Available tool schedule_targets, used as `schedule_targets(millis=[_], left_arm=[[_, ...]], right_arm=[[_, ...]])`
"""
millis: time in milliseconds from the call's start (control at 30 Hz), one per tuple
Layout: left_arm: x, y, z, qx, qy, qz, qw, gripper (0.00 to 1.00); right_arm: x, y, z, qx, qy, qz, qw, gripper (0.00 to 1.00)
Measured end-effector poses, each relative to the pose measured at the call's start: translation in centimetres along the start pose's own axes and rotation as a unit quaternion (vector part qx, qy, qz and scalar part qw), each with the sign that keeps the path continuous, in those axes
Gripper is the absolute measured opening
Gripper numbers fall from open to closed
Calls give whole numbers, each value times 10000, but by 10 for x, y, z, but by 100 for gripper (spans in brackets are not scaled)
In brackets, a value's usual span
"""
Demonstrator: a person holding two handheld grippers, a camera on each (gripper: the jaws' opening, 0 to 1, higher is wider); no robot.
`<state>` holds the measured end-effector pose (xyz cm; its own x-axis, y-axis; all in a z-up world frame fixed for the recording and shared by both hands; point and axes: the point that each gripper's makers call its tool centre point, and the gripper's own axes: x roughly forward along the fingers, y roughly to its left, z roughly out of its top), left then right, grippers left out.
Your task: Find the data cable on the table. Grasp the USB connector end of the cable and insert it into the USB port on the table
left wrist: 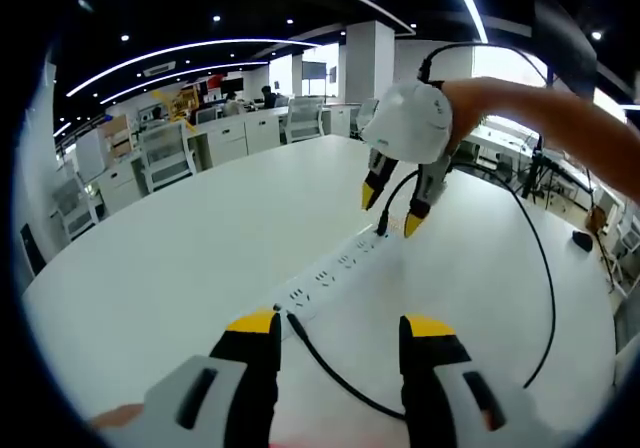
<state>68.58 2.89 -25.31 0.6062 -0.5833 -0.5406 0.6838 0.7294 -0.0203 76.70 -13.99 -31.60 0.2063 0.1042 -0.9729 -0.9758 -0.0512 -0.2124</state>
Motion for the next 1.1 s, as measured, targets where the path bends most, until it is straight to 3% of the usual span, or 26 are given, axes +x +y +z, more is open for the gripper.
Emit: schedule_targets(millis=[233,433,567,633,833,933,1033,1100], left_arm=[[-1,1,0,2,-24,1,10000,47],[-2,2,1,-2,-52,-2,10000,47],[-2,2,2,-6,-55,-6,10000,47],[-2,2,2,-7,-59,-8,10000,47],[-2,2,3,-7,-65,-8,10000,47],[-2,2,4,-9,-91,-10,10000,47],[-2,2,4,-7,-93,-8,10000,47],[-2,2,4,-6,-98,-8,10000,47]], right_arm=[[-18,-1,-2,264,-393,-439,9979,48],[-42,0,1,663,-1028,-892,9885,47],[-59,-1,-3,868,-1350,-1379,9774,44],[-69,0,-5,1106,-1565,-1600,9683,43],[-89,17,-11,1516,-2029,-1933,9479,45],[-97,31,-17,1559,-2112,-2058,9427,46],[-113,41,-25,1865,-2445,-2473,9188,46],[-118,51,-32,1950,-2529,-2605,9111,46]])
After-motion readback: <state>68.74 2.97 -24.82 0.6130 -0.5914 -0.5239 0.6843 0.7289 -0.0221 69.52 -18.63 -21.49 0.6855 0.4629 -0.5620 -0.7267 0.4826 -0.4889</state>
